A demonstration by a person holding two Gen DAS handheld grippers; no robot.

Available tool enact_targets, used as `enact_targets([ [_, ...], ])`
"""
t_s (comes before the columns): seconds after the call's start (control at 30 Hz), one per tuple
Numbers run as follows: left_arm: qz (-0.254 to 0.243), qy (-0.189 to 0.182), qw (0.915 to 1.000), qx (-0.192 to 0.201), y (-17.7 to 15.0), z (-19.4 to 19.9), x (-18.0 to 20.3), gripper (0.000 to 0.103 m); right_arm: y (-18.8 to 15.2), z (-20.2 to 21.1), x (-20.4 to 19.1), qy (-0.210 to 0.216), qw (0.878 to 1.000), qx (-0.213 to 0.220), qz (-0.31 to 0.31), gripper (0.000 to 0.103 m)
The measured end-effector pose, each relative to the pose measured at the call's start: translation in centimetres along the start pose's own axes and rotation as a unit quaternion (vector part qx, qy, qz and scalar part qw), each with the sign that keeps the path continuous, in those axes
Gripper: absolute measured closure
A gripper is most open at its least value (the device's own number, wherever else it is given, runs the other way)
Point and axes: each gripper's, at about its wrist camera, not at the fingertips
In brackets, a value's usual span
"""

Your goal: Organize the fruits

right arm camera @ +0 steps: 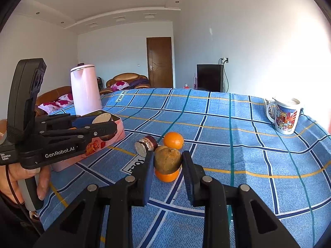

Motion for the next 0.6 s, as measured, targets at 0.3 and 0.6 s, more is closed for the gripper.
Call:
enact_targets([
  [0.3, 0.003, 0.006, 0.9997, 0.023, -0.1, 1.1, 0.0, 0.068, -0.1, 0.5, -0.3, -0.002, 1.0, 0.017, 0.009, 0.074],
  [0.6, 0.003, 0.01, 0.9991, 0.041, -0.2, 1.9, 0.2, 0.068, -0.3, 0.9, -0.5, -0.002, 0.999, 0.031, 0.017, 0.074],
])
Point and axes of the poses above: each gripper's, at about its wrist camera, not at the fingertips, and z roughly against the way its jaws point, x to its right, y to its top, and after that the axes turned 5 degrees about y, right-handed
